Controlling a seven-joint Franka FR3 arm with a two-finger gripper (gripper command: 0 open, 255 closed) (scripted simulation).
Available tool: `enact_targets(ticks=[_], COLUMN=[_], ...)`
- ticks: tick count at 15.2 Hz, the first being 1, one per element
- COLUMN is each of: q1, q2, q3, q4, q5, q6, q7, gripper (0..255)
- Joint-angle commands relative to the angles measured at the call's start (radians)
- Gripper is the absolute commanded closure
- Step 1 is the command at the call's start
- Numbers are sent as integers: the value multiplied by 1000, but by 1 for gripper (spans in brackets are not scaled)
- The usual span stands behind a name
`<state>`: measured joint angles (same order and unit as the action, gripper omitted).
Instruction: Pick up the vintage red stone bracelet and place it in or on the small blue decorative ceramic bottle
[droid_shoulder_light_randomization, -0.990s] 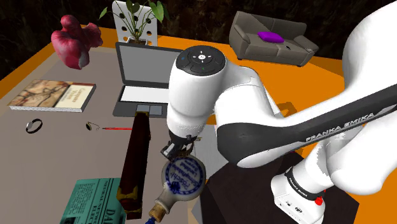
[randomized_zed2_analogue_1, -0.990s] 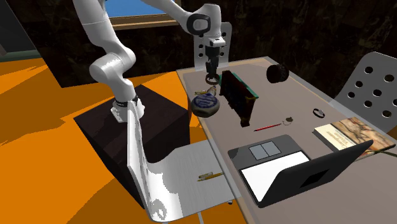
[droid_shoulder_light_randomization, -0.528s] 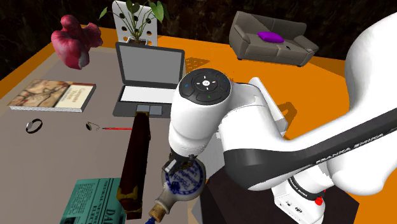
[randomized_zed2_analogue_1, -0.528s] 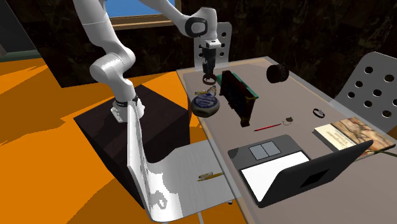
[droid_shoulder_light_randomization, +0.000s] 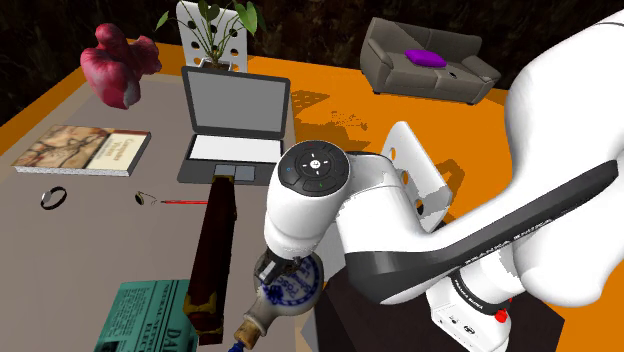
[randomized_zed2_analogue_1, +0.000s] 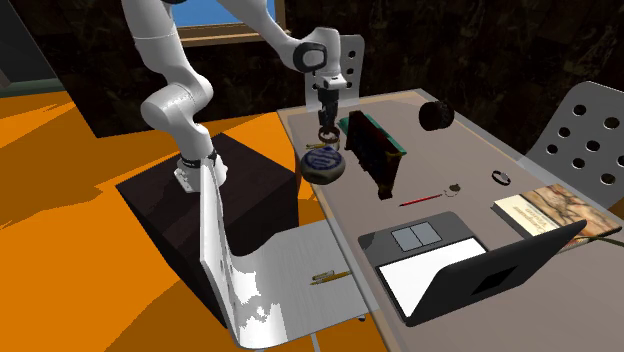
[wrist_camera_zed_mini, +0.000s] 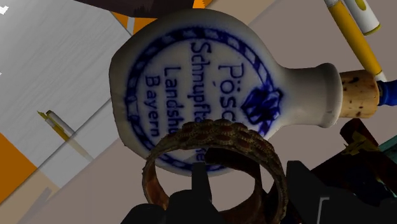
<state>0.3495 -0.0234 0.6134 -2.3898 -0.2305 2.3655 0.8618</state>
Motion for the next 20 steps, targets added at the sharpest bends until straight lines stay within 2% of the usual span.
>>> enact_targets(ticks=[1, 9, 10, 15, 18, 20], q1=[0, 0, 0, 0, 9, 14], q2=[26, 39, 39, 39, -49, -69], q3=[2, 1, 1, 1, 9, 8], q4=[-8, -12, -12, -12, 17, 27], q5=[-28, -44, -44, -44, 51, 70], q6=[26, 39, 39, 39, -53, -79], q7=[27, 40, 40, 40, -26, -40], gripper=[255, 255, 0, 0, 0, 0])
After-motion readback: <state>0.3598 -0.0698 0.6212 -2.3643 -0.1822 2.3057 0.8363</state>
